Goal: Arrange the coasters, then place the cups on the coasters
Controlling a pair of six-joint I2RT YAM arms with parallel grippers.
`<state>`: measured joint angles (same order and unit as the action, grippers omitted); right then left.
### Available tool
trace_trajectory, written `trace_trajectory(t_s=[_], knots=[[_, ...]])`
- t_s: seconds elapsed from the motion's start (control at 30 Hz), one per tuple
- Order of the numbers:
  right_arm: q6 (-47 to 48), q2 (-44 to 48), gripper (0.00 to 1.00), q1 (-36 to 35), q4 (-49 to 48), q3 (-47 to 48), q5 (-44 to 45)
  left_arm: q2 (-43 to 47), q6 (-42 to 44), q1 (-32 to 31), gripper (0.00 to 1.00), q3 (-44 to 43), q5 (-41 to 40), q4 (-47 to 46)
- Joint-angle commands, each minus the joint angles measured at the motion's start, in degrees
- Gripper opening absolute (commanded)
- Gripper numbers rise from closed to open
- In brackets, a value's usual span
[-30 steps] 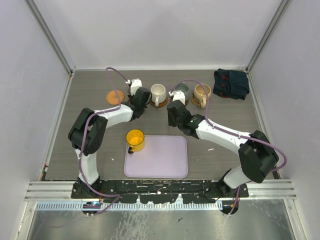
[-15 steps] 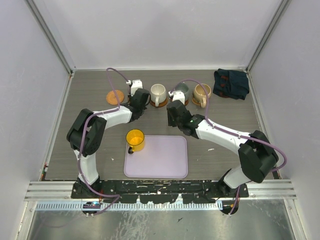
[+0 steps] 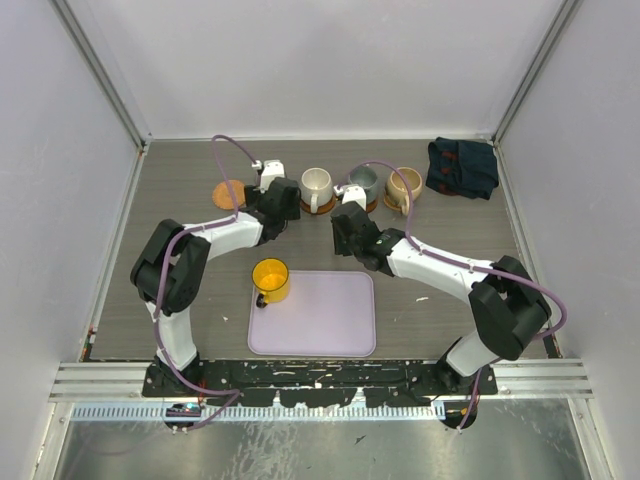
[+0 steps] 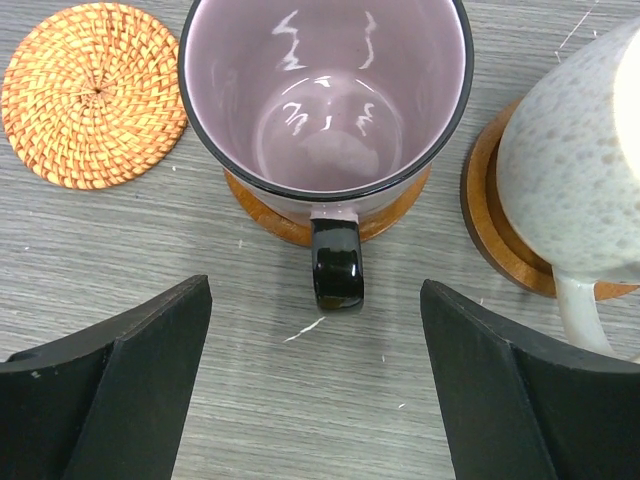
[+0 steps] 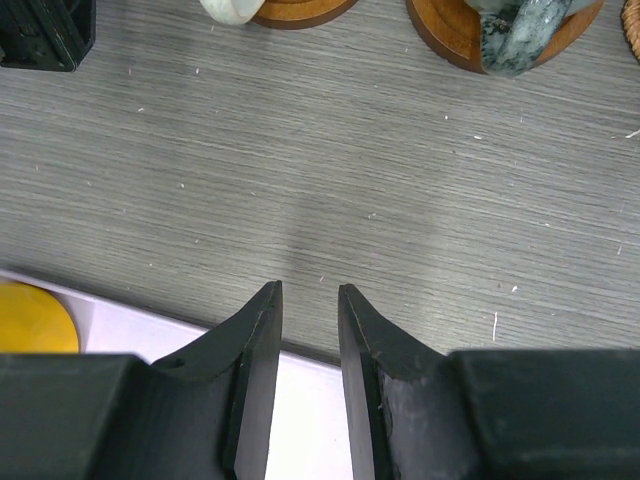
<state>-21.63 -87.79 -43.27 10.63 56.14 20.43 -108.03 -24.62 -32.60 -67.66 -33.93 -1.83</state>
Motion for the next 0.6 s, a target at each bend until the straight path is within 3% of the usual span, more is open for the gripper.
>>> trace_trajectory(t_s=[0.0,0.57], knots=[[-0.96,0.07,0.35,0.23,-2.79,2.48,-0.10,3.35,-0.38,0.08,0.87,-0.24,-3.06,-0.17],[-1.33,0.16,0.35,0.18,-2.81,2.65,-1.00,5.81,-1.30,0.78,0.87,2.13,-6.61,1.97]])
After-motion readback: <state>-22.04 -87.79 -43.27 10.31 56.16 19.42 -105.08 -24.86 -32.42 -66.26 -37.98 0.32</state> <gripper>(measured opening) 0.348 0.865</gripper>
